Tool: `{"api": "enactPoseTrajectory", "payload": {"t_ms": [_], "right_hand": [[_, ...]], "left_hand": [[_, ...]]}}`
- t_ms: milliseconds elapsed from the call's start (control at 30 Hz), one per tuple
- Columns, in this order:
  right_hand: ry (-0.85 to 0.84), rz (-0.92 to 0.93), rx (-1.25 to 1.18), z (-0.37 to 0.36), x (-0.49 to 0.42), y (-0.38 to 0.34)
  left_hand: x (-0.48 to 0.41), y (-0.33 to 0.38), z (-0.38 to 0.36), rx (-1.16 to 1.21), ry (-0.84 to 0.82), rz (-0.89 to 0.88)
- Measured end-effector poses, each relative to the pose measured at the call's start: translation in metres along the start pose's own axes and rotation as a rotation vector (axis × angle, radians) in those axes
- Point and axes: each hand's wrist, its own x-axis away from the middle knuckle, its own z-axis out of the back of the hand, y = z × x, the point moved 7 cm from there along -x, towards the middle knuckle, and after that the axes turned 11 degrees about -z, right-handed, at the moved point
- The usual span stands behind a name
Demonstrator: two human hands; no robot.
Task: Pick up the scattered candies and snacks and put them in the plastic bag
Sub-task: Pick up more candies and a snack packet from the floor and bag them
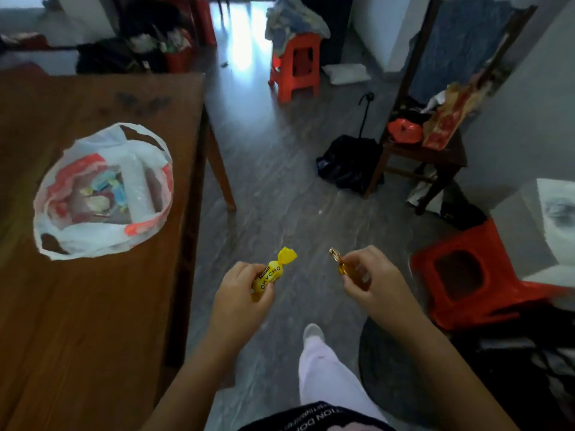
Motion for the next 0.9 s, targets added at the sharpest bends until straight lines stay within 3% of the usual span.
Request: {"api": "enactPoseTrajectory", "payload": {"t_ms": [333,567,900], "right_hand": [[-0.251,0.365,0.042,-0.039,-0.210,-0.102],[-0.496,0.597,0.046,-0.139,-0.265,-0.196],[-0.717,0.869,0.125,-0.268,-0.310,-0.333]], "left_hand": [[-0.113,-0.049,0.082,-0.092,0.420,0.261],[-0.095,-0.133,0.141,-0.150,0.627,0.629],[-0.102,-0.227,0.235,-0.242,0.764,0.734]]}}
